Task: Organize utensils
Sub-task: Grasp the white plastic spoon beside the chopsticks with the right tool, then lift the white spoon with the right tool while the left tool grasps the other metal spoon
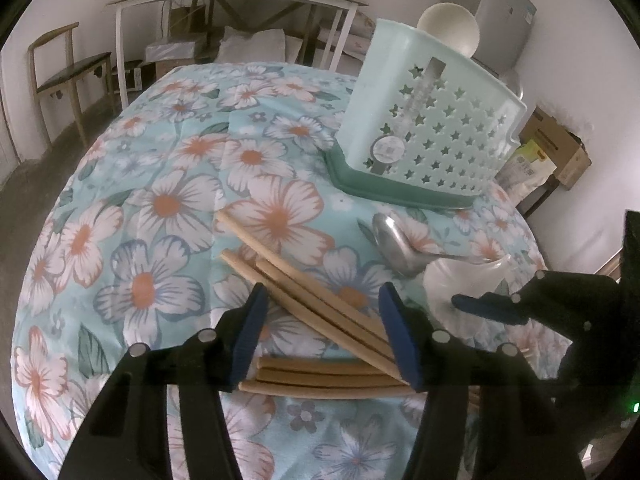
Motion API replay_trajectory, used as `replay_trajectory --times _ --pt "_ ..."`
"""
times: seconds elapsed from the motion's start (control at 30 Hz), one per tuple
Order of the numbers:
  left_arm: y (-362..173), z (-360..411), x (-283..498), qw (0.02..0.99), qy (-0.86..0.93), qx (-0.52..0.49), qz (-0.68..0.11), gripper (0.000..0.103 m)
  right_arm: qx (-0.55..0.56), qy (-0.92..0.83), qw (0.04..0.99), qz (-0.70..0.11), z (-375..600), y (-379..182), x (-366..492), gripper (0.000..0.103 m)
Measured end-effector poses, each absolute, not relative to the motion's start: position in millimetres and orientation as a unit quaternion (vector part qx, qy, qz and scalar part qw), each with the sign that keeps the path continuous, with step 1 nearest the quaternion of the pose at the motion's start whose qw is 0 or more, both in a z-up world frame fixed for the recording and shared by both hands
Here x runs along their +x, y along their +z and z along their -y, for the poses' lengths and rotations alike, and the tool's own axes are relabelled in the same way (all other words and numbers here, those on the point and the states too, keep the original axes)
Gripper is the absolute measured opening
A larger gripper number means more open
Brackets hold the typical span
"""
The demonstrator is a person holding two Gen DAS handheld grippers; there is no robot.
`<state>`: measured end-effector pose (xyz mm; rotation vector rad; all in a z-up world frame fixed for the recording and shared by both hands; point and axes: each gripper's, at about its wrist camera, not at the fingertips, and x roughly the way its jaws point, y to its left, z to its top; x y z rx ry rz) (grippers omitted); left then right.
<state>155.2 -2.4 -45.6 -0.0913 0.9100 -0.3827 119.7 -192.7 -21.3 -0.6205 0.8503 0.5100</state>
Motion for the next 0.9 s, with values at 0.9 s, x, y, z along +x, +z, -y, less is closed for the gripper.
replay_trajectory --times 0.9 --pt "-15 -1 166 0.876 -0.237 -0.094 -0.409 0.04 -0.103 0.151 0.934 -0.306 250 58 127 0.001"
